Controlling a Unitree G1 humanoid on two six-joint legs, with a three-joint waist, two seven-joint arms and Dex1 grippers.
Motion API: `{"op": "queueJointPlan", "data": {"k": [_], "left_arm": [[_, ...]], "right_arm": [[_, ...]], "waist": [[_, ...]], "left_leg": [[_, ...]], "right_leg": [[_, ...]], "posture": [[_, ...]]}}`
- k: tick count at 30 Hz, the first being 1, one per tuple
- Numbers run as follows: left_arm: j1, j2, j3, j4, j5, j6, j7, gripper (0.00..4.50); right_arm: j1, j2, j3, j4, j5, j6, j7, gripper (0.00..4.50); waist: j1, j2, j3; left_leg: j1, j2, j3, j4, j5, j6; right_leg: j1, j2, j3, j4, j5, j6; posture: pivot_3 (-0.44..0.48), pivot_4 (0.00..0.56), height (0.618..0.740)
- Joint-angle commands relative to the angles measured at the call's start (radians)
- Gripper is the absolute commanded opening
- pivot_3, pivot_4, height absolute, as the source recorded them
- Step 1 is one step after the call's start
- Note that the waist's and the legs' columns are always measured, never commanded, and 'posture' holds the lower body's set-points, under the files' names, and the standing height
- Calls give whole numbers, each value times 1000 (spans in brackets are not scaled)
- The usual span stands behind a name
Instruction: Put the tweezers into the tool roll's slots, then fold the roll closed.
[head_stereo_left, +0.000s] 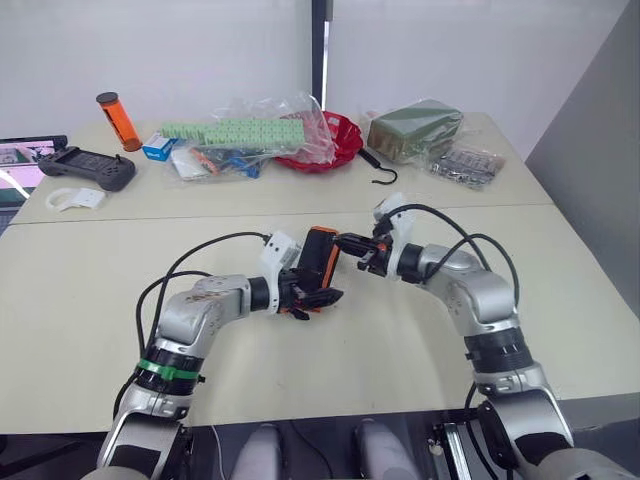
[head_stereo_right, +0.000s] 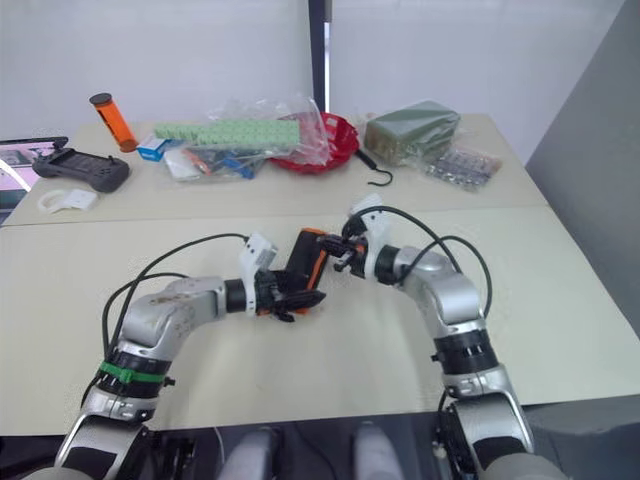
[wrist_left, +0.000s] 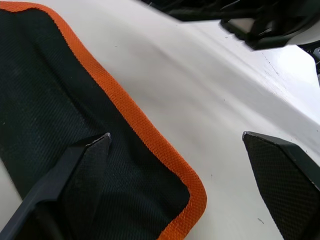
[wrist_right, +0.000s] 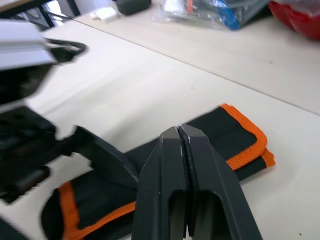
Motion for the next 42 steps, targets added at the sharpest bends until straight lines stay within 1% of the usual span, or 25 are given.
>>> {"op": "queueJointPlan", "data": {"k": [1, 2, 4, 5, 11, 13, 14, 19, 25, 33, 36, 39, 42], "left_arm": [[45, 23, -4, 34, 17, 47, 23, 3964], [47, 23, -9, 37, 20, 43, 23, 3778], [49, 22, -16, 38, 23, 38, 21, 3114], [49, 19, -19, 35, 22, 38, 21, 2699], [56, 27, -27, 24, 20, 32, 11, 828], [61, 36, -24, 23, 21, 25, 8, 102], [63, 41, -23, 21, 20, 23, 6, 45], [77, 59, 0, 7, 15, -16, -5, 45], [60, 33, 52, -2, -15, -93, -27, 45], [66, -4, -56, 69, 69, -177, -47, 45], [86, 4, -84, 103, 97, -203, -66, 45], [113, 40, -138, 146, 157, -220, -79, 45], [148, 62, -143, 170, 169, -221, -89, 45]], "right_arm": [[-48, 34, 15, 82, -38, -86, -1, 0], [-63, 46, 25, 123, -56, -109, -3, 0], [-82, 65, 34, 181, -79, -145, 0, 0], [-91, 75, 34, 207, -86, -161, 4, 0], [-103, 109, 28, 333, -120, -221, 11, 0], [-97, 110, 33, 365, -136, -236, 10, 0], [-94, 109, 36, 378, -145, -245, 9, 0], [-70, 111, 42, 440, -164, -248, 0, 0], [-41, 118, 58, 429, -169, -259, 20, 0], [-8, 120, 53, 350, -159, -254, 47, 0], [0, 116, 49, 331, -158, -248, 51, 0], [6, 112, 46, 314, -156, -247, 56, 0], [6, 100, 40, 286, -150, -257, 73, 0]], "waist": [[-1, 0, 0], [-4, 0, 0], [-4, 0, 0], [-4, 0, 0], [-4, 0, 0], [-4, 0, 0], [-4, 0, 0], [-4, 1, -1], [-2, 1, -1], [1, 1, -1], [1, 2, -1], [1, 2, -2], [-5, 4, -4]], "left_leg": [[0, 0, 0, 0, 0, 0], [0, 0, 0, 0, 0, 0], [0, 0, 0, -1, 0, 0], [0, 0, 0, -1, 0, 0], [-1, -1, 0, -2, 0, 0], [-1, -1, 0, -3, 0, 0], [-1, -1, 0, -3, 0, 0], [1, -1, 0, -3, 0, 0], [1, -1, 0, -3, 0, 0], [0, -1, 0, -2, 0, 0], [1, -1, 0, -3, 0, 0], [1, -1, 0, -3, 0, 0], [3, -1, 0, -4, 0, 0]], "right_leg": [[0, 0, 0, 0, 0, 0], [0, 0, 0, 0, 0, 0], [0, 0, 0, 0, 0, 0], [0, 0, 0, 0, 0, 0], [-1, -1, 0, 0, 0, 0], [-1, -1, 0, 0, 0, 0], [-1, -1, 0, 0, 0, 0], [-1, -1, 0, 0, 0, 0], [0, -1, 0, 0, 0, 0], [0, -1, 0, 0, 0, 0], [0, -1, 0, 0, 0, 0], [0, -1, 0, 0, 0, 0], [2, -1, 0, 0, 0, 0]], "posture": [[0, 150, 740], [0, 150, 740], [0, 150, 740], [0, 150, 740], [0, 150, 740], [0, 150, 740], [0, 150, 740], [0, 150, 740], [0, 150, 740], [0, 150, 740], [0, 150, 740], [0, 150, 740], [0, 150, 740]]}}
